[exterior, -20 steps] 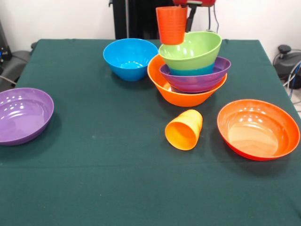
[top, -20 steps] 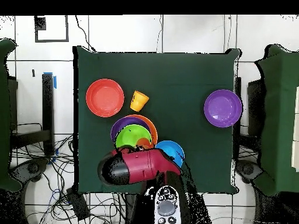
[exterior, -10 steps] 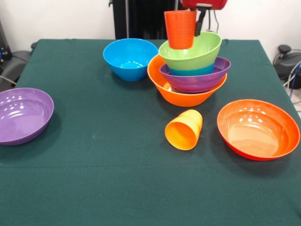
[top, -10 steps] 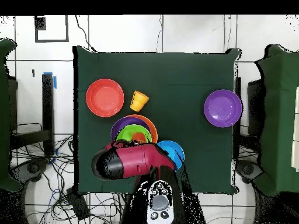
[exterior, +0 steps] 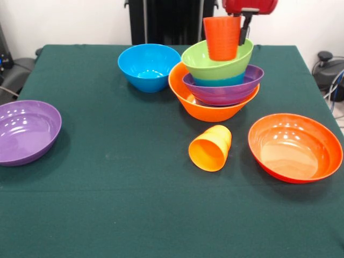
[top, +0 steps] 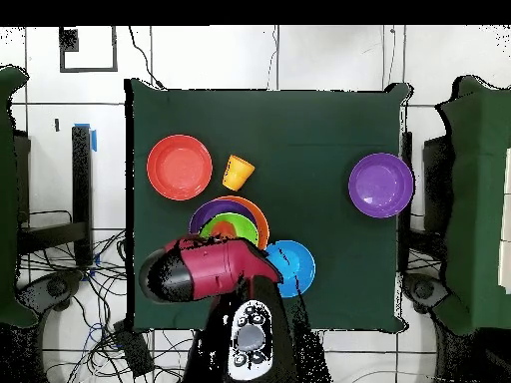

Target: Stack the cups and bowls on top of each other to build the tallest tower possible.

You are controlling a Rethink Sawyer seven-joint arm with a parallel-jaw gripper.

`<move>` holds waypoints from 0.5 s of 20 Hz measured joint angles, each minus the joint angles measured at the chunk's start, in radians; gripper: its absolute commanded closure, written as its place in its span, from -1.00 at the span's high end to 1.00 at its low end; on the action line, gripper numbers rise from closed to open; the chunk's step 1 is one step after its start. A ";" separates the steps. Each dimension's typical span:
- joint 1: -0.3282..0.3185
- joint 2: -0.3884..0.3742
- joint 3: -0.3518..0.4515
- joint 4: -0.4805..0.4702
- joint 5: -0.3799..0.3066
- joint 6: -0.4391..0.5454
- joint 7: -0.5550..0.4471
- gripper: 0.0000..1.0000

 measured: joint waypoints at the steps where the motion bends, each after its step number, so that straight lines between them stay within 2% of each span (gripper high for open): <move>1: 0.004 0.000 0.000 -0.001 0.001 0.000 0.000 -1.00; 10: 0.036 -0.003 -0.018 0.001 0.003 0.000 0.000 -1.00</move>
